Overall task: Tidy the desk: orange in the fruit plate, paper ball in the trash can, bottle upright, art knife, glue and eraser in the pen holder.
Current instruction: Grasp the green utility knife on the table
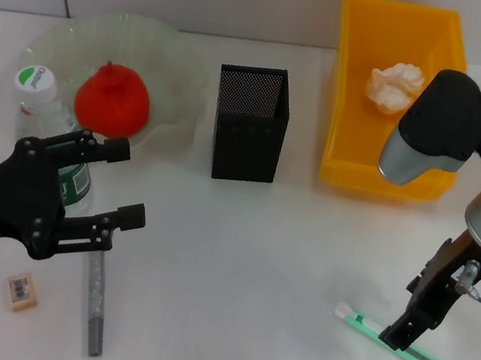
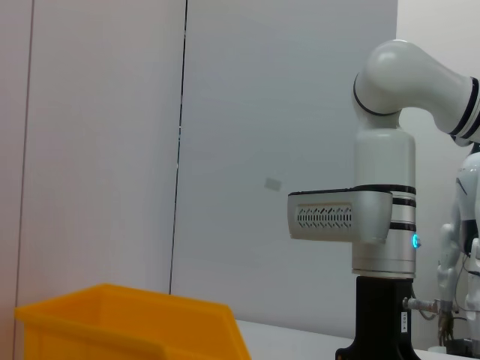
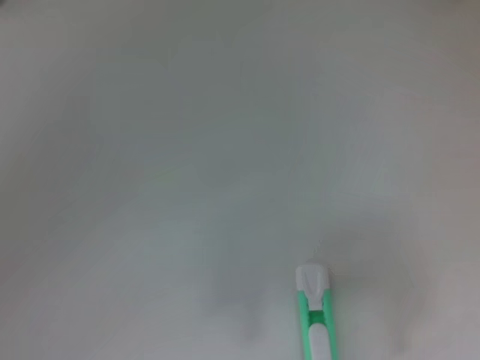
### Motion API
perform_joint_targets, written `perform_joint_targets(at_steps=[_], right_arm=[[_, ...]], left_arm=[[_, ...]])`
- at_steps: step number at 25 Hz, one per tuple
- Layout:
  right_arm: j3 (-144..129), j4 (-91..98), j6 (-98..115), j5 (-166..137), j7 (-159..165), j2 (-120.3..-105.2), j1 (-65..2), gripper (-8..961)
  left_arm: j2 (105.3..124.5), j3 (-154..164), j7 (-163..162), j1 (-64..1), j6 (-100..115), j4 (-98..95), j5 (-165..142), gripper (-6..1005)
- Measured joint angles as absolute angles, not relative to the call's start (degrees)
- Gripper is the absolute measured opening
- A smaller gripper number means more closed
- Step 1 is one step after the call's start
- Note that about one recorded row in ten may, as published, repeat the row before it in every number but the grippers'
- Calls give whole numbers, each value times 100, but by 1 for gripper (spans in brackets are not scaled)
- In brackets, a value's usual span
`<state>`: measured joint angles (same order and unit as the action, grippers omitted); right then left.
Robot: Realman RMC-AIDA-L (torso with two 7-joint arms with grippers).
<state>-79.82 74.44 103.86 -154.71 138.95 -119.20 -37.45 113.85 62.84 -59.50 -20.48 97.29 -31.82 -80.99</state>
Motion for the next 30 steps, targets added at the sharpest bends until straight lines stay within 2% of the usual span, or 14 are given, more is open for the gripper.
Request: perform_joint_targets(at_steps=[30], right_arm=[[-8829,6919,9893,-15522,14247,-11944,-4143,817]], left_arm=[[11399,6284,-5932,-2047,9677,-3181,-8165,786]])
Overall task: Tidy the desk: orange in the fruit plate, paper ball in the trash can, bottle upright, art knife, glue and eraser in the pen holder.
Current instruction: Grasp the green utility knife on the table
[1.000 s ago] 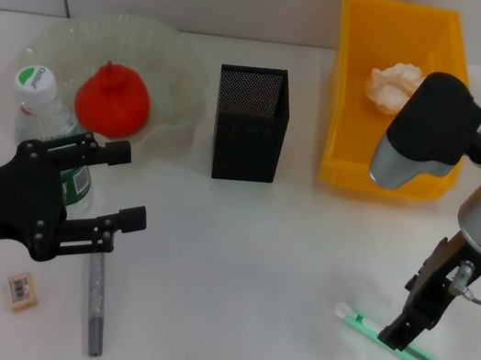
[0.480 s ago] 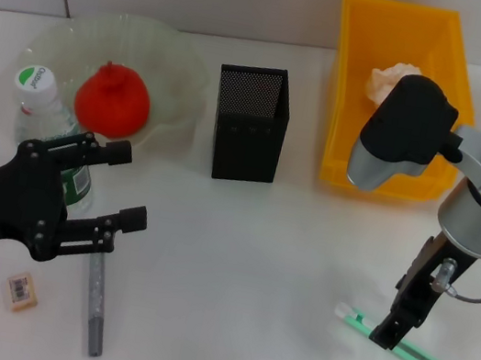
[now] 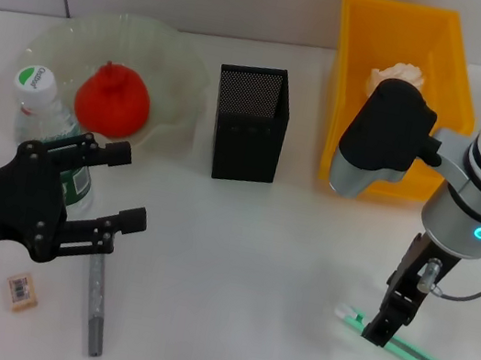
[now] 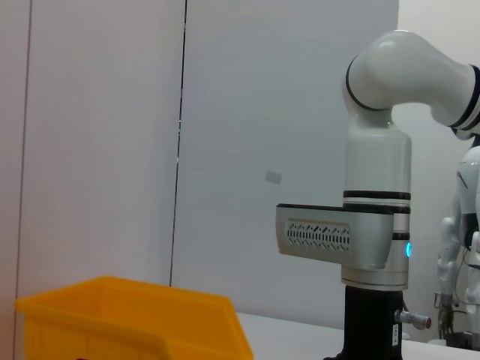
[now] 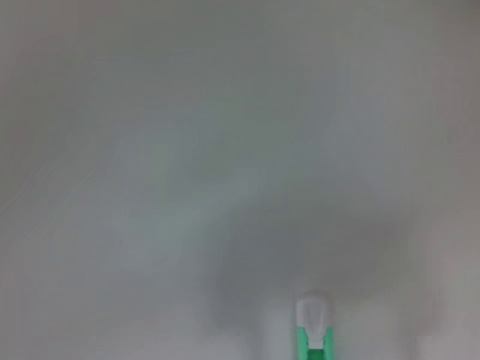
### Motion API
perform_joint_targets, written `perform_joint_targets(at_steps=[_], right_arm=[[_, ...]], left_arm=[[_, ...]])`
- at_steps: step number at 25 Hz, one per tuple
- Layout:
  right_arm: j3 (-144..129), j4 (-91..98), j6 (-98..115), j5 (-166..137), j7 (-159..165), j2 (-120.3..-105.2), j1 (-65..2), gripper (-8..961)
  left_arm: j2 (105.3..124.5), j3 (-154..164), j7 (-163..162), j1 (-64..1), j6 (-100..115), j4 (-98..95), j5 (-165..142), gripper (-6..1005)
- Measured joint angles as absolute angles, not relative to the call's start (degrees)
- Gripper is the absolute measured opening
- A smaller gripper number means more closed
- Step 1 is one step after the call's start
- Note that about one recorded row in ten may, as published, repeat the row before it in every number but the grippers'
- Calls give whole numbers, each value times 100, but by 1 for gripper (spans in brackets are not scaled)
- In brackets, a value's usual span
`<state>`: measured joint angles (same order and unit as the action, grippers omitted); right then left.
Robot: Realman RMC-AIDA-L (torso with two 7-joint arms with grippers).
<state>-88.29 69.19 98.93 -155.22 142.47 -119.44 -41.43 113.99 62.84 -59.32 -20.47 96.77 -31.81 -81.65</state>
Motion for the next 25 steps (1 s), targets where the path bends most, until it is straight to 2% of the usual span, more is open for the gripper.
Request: perform_joint_targets(at_steps=[25], right_arm=[[-9352,6713,9736,-15373,14465,-11971,-4313,816]], left_arm=[[11399,6298,-5924,-2037,9624,-3182,-8165,787]])
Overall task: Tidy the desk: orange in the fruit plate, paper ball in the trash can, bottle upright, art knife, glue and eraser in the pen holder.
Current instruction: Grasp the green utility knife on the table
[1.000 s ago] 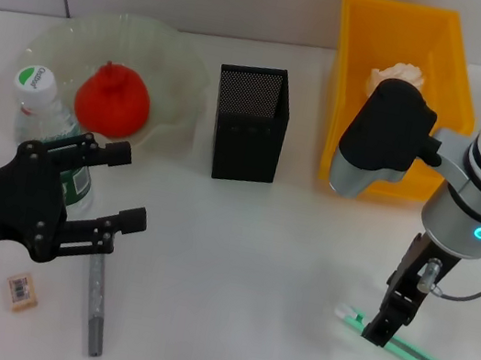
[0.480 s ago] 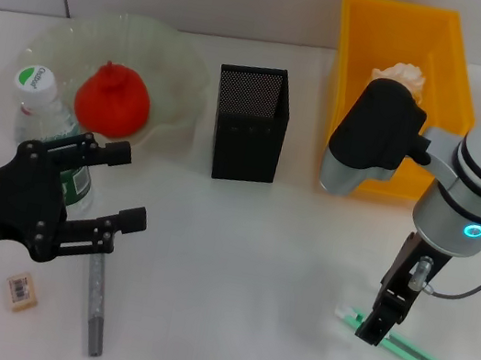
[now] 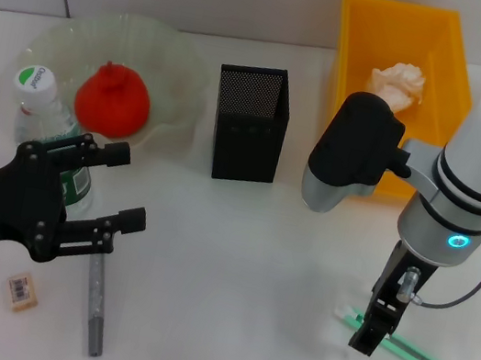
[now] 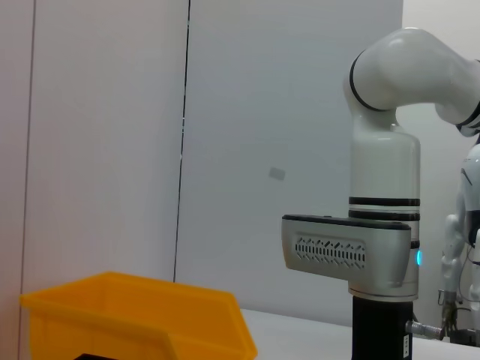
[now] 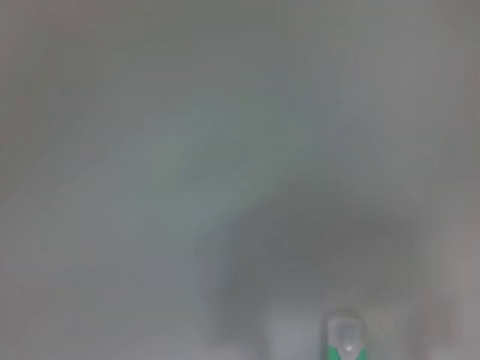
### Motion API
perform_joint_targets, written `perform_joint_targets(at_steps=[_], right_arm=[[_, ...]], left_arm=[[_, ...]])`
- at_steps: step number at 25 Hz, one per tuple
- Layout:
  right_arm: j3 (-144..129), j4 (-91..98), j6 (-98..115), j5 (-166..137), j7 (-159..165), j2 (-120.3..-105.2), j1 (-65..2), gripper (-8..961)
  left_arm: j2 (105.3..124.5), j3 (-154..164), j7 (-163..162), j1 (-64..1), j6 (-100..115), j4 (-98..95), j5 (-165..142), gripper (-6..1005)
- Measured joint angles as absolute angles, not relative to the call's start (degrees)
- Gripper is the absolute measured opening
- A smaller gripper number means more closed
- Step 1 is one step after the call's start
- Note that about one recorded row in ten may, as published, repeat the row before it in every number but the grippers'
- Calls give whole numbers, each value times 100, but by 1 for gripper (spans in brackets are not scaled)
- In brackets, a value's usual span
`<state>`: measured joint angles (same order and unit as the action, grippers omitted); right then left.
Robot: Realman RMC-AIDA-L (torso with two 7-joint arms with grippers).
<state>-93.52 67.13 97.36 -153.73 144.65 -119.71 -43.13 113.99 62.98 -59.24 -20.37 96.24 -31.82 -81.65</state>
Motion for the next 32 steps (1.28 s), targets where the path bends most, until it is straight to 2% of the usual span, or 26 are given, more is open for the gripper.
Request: perform_joint_targets(at_steps=[11,16,21,32], right_arm=[[-9369,6721,9737,-15345,14517,-11971,-4314,815],[-9369,6706,9742,-15345,14519,-11971,-4315,768],[-9369,6705,9748,-15345,14527,-11971,-4311,546],[-9369,6706,9752,-15345,14598,-11971,-4285,522]], left_arm=[[11399,6302,-5924,-2021,9624,-3182,-8165,787],[11399,6302,-5924,-2026,9624,-3182,-8165,787],[11399,6302,-5924,-2027,9624,-3182,-8165,786],[11399,6293,-5924,-2048,9624,-3182,-8165,786]])
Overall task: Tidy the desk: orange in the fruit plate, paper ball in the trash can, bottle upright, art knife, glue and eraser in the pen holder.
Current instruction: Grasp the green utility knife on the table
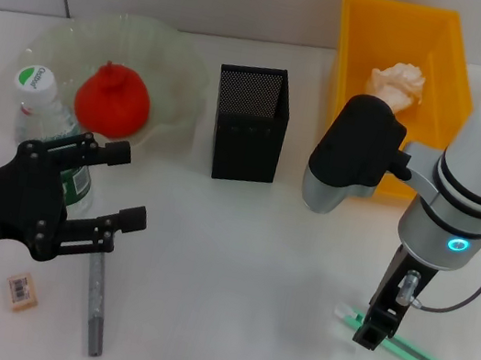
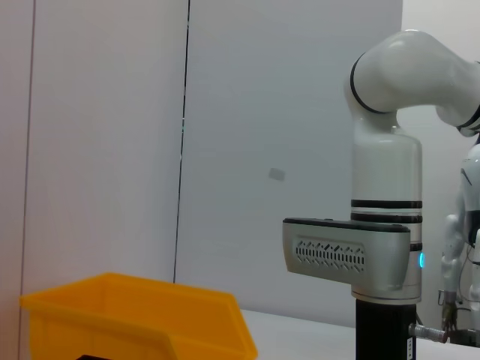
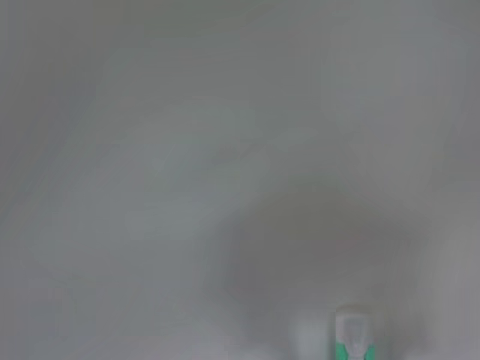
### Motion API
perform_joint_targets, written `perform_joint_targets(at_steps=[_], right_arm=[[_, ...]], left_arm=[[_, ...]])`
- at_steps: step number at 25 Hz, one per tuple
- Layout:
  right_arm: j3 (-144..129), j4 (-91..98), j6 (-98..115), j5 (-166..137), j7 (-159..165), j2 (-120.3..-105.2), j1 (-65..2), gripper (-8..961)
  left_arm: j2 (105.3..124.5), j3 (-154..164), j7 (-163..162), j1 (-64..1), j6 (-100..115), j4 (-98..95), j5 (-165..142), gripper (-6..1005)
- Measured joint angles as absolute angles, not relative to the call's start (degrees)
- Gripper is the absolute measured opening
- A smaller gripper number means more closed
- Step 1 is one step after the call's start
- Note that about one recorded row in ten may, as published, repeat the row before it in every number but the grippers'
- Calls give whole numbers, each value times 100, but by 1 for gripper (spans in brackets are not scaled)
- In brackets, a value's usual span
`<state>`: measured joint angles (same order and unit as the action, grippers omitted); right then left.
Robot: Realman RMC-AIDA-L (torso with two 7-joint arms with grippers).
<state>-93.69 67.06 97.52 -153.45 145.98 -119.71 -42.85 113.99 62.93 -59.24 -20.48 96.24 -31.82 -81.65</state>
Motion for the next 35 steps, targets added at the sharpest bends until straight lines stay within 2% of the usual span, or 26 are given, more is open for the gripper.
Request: perform_joint_targets(at_steps=[8,14,35], right_arm=[[-9369,6725,9750,-15345,14599,-11971,-4265,508],[-9369,6706,9747,-15345,14599,-11971,-4262,441],[-9369,6689,9751,-15346,14629,-11971,-4256,435]], left_arm=[[11399,6284,-5924,-2048,9616,-3182,-8165,787],[11399,6284,-5924,-2048,9615,-3182,-8165,786],[11408,6284,-5924,-2048,9591,-3182,-8165,786]])
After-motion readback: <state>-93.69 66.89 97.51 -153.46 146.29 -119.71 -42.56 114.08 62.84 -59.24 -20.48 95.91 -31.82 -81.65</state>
